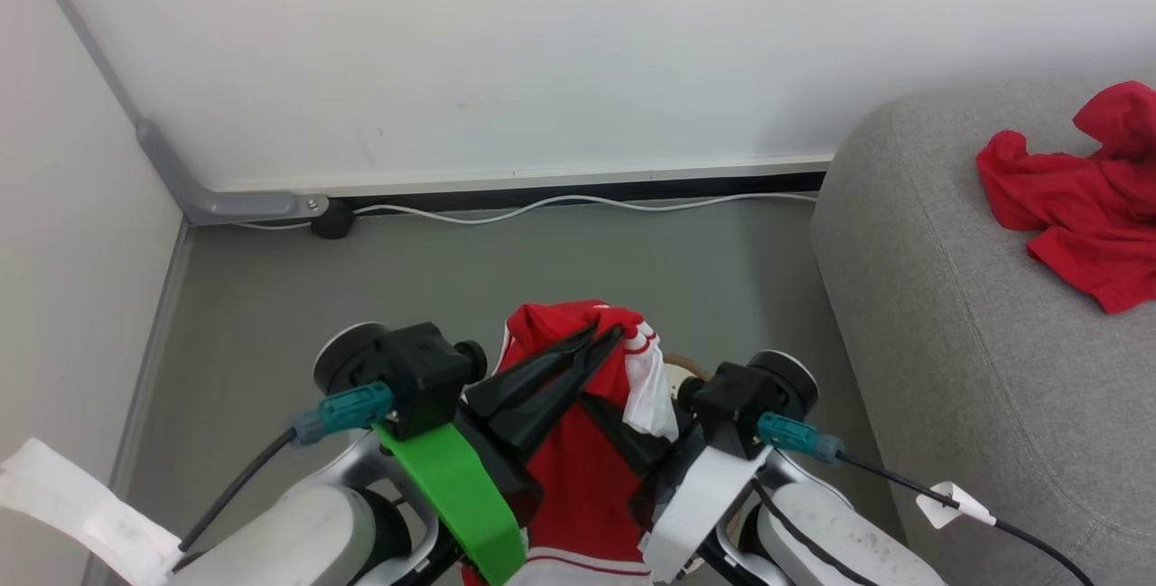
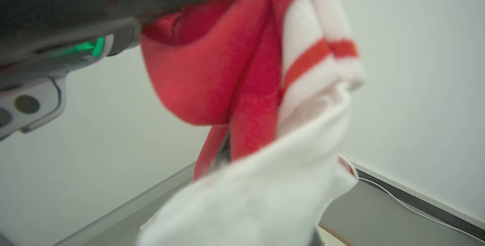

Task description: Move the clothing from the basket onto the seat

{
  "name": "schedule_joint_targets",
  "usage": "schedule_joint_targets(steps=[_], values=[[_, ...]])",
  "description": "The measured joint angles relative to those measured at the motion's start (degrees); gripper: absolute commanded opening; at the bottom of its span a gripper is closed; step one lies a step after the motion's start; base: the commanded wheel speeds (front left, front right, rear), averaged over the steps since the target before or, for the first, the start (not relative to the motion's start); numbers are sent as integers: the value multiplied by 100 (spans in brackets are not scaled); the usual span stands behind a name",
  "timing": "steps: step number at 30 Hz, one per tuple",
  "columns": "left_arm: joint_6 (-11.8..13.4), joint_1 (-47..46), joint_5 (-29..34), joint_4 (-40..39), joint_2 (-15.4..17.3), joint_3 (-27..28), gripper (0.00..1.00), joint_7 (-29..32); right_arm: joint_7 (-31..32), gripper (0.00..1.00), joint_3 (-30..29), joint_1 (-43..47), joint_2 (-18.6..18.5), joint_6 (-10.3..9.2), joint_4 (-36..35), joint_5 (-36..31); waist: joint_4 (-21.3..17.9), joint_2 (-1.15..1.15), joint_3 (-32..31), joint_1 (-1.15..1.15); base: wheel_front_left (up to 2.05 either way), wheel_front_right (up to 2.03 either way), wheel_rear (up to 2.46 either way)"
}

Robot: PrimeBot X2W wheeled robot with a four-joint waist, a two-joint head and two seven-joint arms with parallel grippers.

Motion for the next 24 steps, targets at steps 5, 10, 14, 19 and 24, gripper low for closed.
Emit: schedule_joint_targets(steps=[5, 10, 14, 19, 24], values=[[220, 16, -15, -7, 3, 235, 100, -66, 34, 0, -55, -201, 2, 1, -55, 70, -121, 0, 56, 0, 0, 0, 0], [407, 220, -18, -4, 52, 330, 100, -130, 55, 0, -252, -332, -65, 1, -185, 66, -343, 0, 124, 0, 0, 0, 0], [453, 350, -53, -8, 59, 342, 100, -245, 59, 0, -537, -364, -236, -103, -307, 65, -591, 0, 188, 0, 0, 0, 0], [438, 455, -97, -27, -62, 192, 100, -311, 76, 0, -921, -332, -519, -399, -485, 54, -946, 0, 279, 0, 0, 0, 0], [393, 464, -109, -49, -179, 101, 100, -361, 75, 0, -1322, -163, -781, -714, -744, 26, -1320, 0, 400, 0, 0, 0, 0]])
